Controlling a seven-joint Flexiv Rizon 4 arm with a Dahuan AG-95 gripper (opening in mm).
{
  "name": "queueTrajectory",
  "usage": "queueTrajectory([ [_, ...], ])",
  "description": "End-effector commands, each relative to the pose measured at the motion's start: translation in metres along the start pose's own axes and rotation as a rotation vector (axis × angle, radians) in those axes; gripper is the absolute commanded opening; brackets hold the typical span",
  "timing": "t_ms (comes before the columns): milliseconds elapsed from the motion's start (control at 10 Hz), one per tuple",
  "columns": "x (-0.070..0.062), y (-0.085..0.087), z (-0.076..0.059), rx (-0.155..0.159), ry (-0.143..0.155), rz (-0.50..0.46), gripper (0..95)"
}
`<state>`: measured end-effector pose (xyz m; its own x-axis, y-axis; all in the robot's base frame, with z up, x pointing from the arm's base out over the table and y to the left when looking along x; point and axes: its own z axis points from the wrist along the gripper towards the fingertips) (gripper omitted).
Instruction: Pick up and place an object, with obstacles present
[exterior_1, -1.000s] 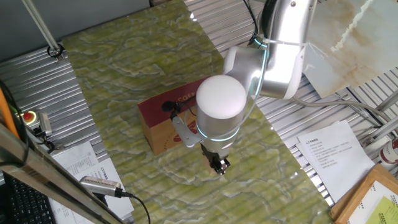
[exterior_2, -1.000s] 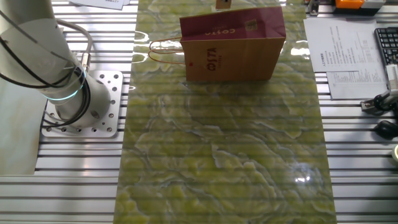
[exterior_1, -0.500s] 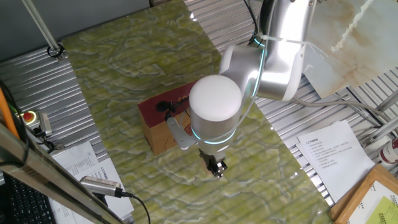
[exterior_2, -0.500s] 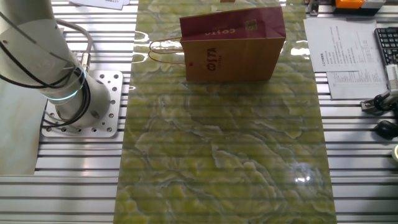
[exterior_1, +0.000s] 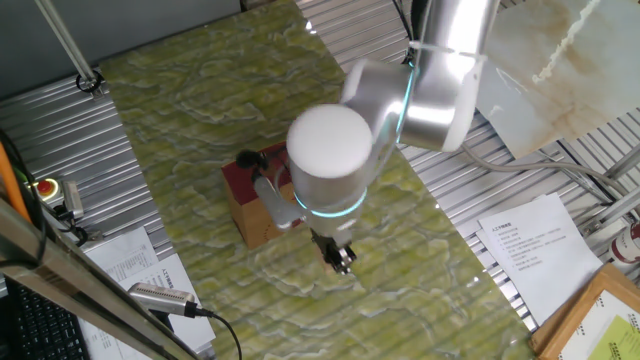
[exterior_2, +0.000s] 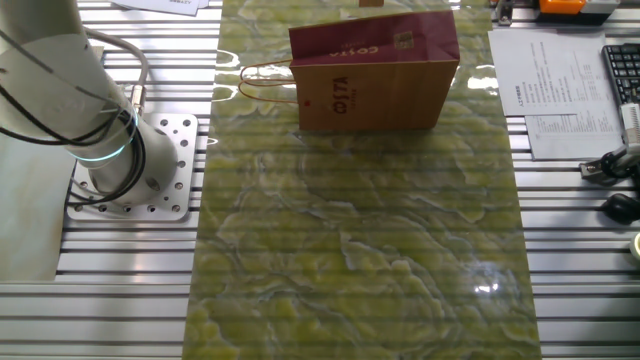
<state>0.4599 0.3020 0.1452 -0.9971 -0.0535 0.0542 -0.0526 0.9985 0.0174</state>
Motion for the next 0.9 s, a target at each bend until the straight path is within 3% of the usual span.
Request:
queueTrajectory([
  [100, 0.0, -0.011, -0.016, -0.006, 0.006, -0.018, 0.0],
  [500, -0.002, -0.009, -0.037, -0.009, 0.017, -0.012, 0.0],
  [600, -0.002, -0.009, -0.036, -0.007, 0.017, -0.018, 0.0],
  [800, -0.003, -0.007, -0.035, -0.043, 0.017, -0.021, 0.0],
  [900, -0.004, -0.007, -0.034, -0.018, 0.021, -0.037, 0.0],
])
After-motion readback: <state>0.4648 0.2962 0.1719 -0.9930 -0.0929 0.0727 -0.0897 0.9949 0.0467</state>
